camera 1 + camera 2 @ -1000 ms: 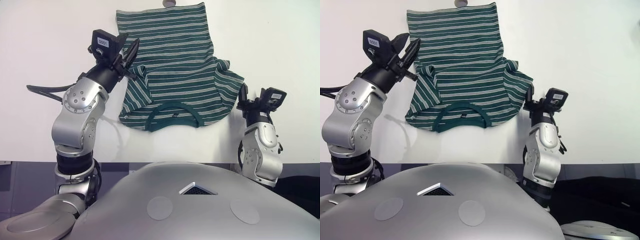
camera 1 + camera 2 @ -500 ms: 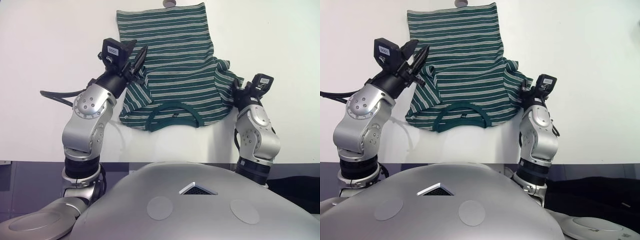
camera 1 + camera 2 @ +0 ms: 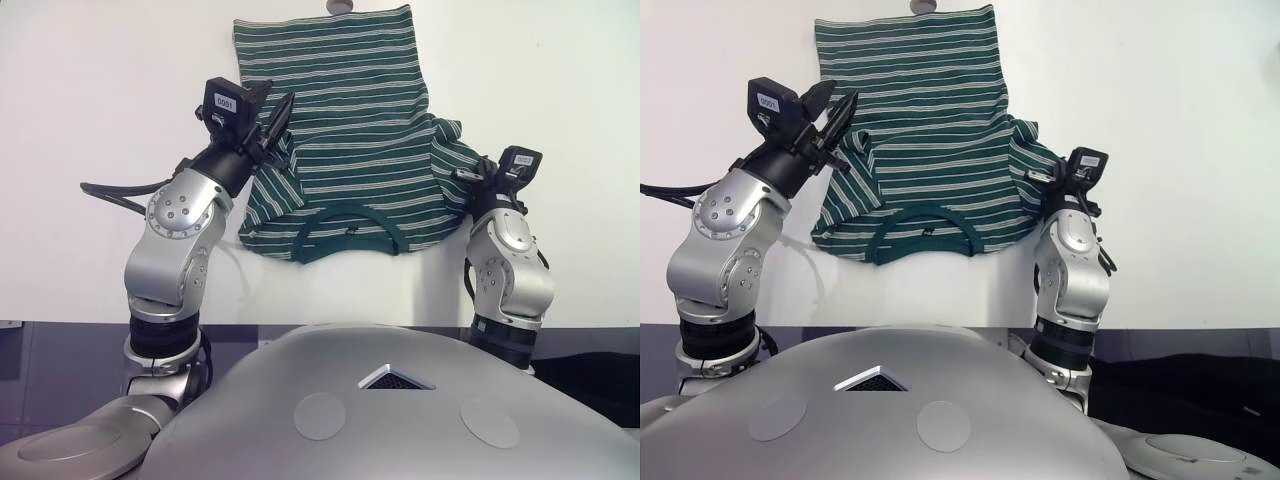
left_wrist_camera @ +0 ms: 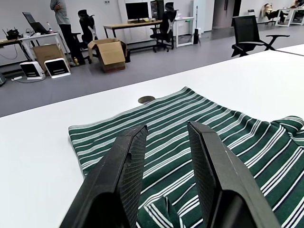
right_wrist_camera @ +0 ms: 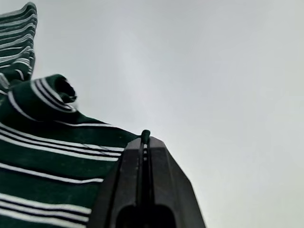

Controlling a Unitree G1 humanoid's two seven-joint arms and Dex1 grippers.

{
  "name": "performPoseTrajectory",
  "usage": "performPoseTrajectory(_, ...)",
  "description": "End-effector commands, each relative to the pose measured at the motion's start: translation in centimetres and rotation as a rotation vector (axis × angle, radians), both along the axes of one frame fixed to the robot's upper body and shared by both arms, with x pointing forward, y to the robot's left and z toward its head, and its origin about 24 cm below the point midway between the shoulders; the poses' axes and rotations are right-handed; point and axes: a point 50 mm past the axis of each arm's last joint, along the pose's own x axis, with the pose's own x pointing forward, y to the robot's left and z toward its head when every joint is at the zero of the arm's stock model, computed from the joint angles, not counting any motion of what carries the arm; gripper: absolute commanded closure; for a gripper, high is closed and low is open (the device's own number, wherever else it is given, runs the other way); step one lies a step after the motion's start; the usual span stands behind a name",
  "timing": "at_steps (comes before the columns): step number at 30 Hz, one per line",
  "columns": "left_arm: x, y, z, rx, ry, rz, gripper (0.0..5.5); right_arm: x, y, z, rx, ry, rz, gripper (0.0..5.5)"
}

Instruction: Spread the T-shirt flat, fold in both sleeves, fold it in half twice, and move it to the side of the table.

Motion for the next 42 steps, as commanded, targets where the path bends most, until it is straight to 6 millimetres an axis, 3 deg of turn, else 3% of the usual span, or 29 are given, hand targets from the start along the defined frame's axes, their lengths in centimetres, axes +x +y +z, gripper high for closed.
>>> performPoseTrajectory(1, 0.1, 0.6, -0.7, 0.03, 0.022, 0.018, 3.92, -0.1, 0.8, 2.0, -0.108, -0.086, 0.133, 5.49)
performPoseTrajectory(4, 0.2, 0.8, -0.9, 0.038, 0.025, 0.022, 3.92, -0.6, 2.2, 3.1, -0.138, -0.119, 0.298, 5.49)
performPoseTrajectory(9, 0.5, 0.9, -0.9, 0.044, 0.02, 0.017, 3.92, -0.7, 5.3, 3.9, -0.038, -0.097, 0.541, 5.49)
performPoseTrajectory(17, 0.7, 0.7, -1.0, 0.046, 0.019, 0.002, 3.92, 0.6, 8.2, 3.3, 0.067, -0.034, 0.7, 5.49)
performPoseTrajectory(20, 0.7, 0.7, -1.0, 0.049, 0.019, -0.001, 3.92, 0.2, 8.5, 3.0, 0.099, 0.014, 0.748, 4.82)
performPoseTrajectory(24, 0.8, 0.8, -0.8, 0.045, 0.01, -0.027, 3.92, 0.4, 7.9, 4.6, 0.21, -0.052, 0.808, 4.1)
performPoseTrajectory(26, 1.1, 1.1, -0.1, 0.066, -0.04, -0.114, 3.92, 0.7, 6.5, 6.5, 0.198, -0.178, 0.852, 3.88)
performPoseTrajectory(30, 0.8, 6.3, 0.6, 0.684, -0.389, -0.42, 3.5, -0.5, -0.2, 6.0, -0.533, -0.317, 1.048, 3.55)
performPoseTrajectory(33, -1.8, 10.7, -0.2, 1.036, -0.549, -0.711, 2.9, -4.1, -5.2, 3.9, -0.843, -0.319, 1.168, 2.88)
performPoseTrajectory(35, -3.7, 12.8, -1.5, 1.122, -0.528, -0.88, 2.65, -7.6, -7.6, 1.7, -0.923, -0.262, 1.297, 2.84)
performPoseTrajectory(37, -5.0, 13.8, -2.6, 1.135, -0.499, -0.979, 2.65, -9.8, -8.6, 0.3, -0.93, -0.231, 1.418, 2.84)
performPoseTrajectory(42, -6.1, 14.4, -4.3, 1.128, -0.501, -1.064, 2.65, -11.3, -9.6, -1.3, -0.942, -0.246, 1.564, 2.84)
